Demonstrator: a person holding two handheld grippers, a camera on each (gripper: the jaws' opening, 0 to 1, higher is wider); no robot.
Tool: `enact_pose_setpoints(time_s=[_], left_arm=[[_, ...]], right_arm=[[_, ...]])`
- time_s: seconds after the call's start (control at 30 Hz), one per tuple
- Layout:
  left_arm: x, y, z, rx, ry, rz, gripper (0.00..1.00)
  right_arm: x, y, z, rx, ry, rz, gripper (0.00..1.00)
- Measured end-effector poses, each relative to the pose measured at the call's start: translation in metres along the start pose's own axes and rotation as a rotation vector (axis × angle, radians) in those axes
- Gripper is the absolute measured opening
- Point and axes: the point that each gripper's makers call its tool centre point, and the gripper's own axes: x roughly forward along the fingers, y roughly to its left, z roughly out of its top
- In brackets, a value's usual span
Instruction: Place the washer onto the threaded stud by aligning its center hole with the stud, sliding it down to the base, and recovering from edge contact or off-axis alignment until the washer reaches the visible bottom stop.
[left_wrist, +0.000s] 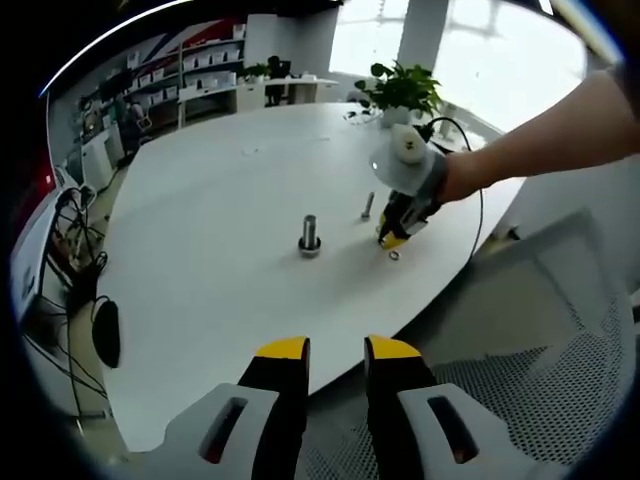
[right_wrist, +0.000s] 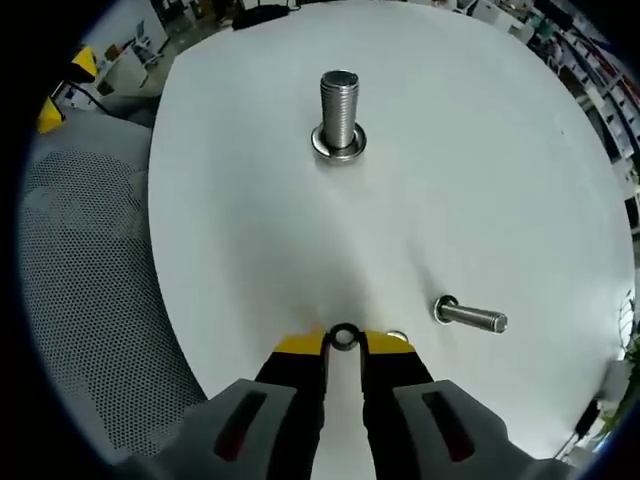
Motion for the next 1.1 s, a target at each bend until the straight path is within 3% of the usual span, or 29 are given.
enact_pose_setpoints(time_s=[0.13, 0.23, 0.53, 0.87, 0.97, 1.1], left_arm=[[0.000, 0.000, 0.001, -0.008, -0.005, -0.004, 0.19], [0.000, 0.000, 0.001, -0.005, -0.005, -0.002, 0.19], [0.000, 0.001, 0.000, -0.013, -0.003, -0.002, 0.20], [0.000, -0.001, 0.001, -0.010, -0.008, -0.010, 0.20], [0.000, -0.002, 0.001, -0.009, -0.004, -0.012, 0.20], [0.000, -0.001, 0.001, -0.009, -0.009, -0.012, 0.20]], right_arm=[[0.000, -0.001, -0.001, 0.027, -0.013, -0.004, 0.14], [-0.001, 0.000, 0.000, -0.050, -0.033, -0.018, 0.13], [-0.004, -0.007, -0.004, -0.034, -0.043, -0.061, 0.13], [-0.032, -0.030, -0.006, 0.117, -0.123, -0.071, 0.13], [-0.039, -0.036, -0.004, 0.220, -0.185, -0.058, 0.13], [-0.044, -0.047, -0.009, 0.232, -0.168, -0.084, 0.13]])
